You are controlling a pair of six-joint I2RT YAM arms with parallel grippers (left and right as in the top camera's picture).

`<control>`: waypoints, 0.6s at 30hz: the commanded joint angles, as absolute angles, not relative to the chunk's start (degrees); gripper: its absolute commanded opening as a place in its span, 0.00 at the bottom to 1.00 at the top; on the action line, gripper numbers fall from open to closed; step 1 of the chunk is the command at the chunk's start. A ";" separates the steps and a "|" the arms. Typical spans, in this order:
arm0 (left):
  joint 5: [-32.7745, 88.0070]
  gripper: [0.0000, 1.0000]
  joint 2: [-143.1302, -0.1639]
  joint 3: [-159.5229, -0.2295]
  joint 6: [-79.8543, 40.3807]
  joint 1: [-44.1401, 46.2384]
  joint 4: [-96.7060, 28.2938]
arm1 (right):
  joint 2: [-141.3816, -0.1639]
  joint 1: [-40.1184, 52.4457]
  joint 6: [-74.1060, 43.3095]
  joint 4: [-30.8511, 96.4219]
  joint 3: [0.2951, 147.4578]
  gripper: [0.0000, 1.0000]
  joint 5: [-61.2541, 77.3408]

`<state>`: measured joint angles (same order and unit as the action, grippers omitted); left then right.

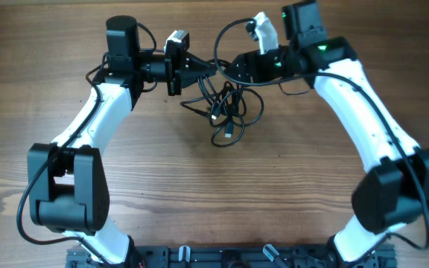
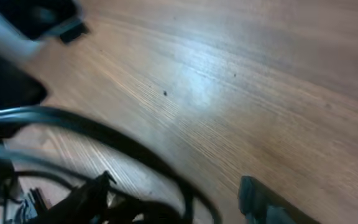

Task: Untangle cables

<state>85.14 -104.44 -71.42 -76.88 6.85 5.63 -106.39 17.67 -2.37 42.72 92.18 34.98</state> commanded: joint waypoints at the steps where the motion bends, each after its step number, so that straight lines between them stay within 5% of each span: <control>1: 85.93 0.04 -103.81 -72.23 -77.65 6.85 5.85 | -111.22 17.93 -6.52 40.69 92.20 0.64 30.59; 4: 86.59 0.04 -103.81 -72.23 -77.62 6.85 5.87 | -115.07 17.93 -9.78 37.19 92.20 0.56 28.93; 7: 86.52 0.04 -103.81 -72.23 -77.36 6.37 7.01 | -115.09 16.71 -12.21 34.46 92.25 0.04 29.06; 13: 76.38 0.04 -103.83 -72.23 -63.11 1.98 4.25 | -100.73 7.53 -11.94 38.92 92.25 0.04 44.07; 18: 51.40 0.04 -103.83 -72.23 -47.88 -0.23 -19.27 | -93.30 0.36 -8.62 49.08 92.25 0.04 50.78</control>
<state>73.03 -103.88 -72.77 -58.46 4.45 -10.94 -97.25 7.94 -10.24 47.55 92.14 47.79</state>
